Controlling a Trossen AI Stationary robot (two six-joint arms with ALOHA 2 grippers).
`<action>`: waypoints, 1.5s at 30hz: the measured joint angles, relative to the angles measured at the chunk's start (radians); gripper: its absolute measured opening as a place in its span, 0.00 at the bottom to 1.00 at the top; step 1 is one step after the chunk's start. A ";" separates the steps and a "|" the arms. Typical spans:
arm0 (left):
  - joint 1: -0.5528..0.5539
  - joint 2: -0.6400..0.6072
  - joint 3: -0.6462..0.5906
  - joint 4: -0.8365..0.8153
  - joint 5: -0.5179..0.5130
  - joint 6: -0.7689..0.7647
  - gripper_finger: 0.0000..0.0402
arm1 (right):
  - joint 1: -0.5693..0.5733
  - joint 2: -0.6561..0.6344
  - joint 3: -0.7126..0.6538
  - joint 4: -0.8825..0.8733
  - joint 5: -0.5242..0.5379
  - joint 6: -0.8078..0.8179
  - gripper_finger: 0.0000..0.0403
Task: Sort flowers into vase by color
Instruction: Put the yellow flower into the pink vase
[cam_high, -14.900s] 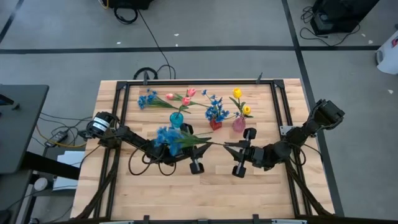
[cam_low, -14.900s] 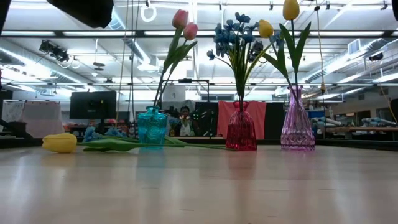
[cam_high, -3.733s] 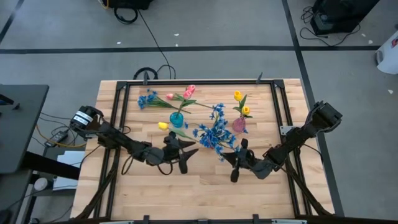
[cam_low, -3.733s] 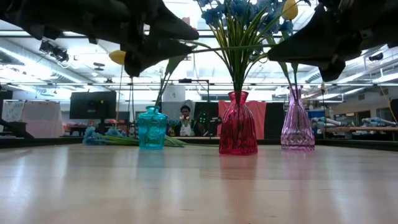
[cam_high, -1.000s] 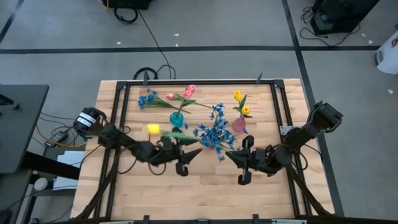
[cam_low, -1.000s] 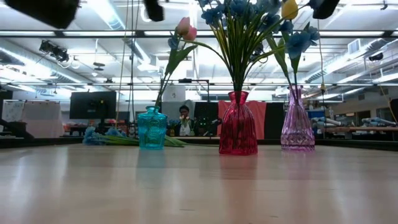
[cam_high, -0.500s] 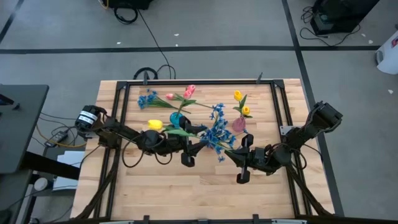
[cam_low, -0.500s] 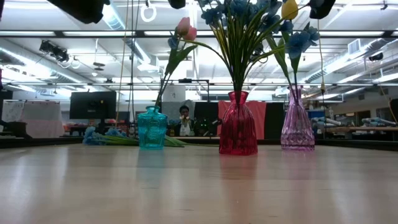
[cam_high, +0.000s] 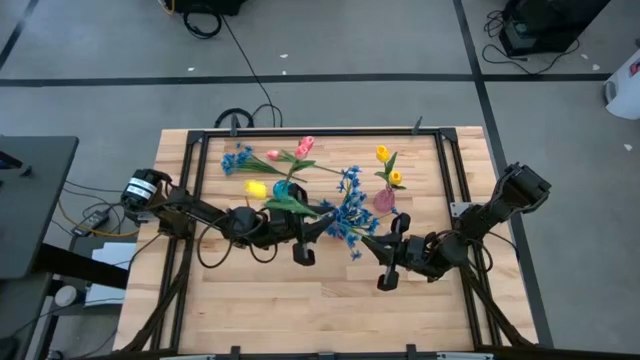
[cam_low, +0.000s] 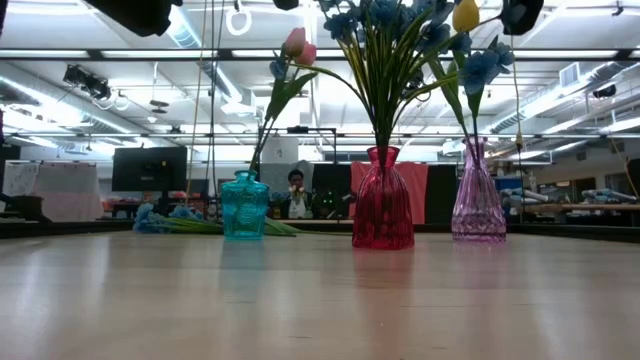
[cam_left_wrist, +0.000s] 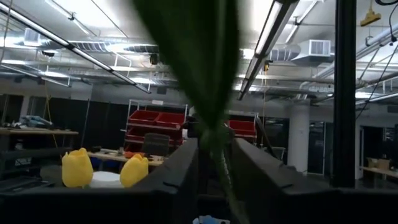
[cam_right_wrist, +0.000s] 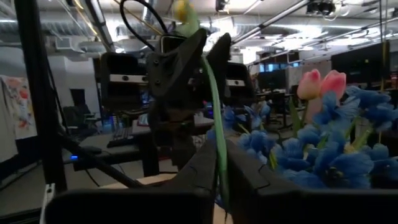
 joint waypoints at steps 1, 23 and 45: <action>0.000 0.000 0.000 0.000 -0.001 0.000 0.25 | 0.000 0.000 0.000 -0.003 0.000 0.000 0.11; -0.002 -0.173 0.003 -0.347 -0.012 0.003 0.02 | 0.165 -0.283 0.000 -0.326 0.315 -0.130 0.73; -0.008 -0.206 0.428 -0.987 0.286 -0.003 0.02 | 0.319 -0.420 0.000 -0.717 0.222 0.062 0.63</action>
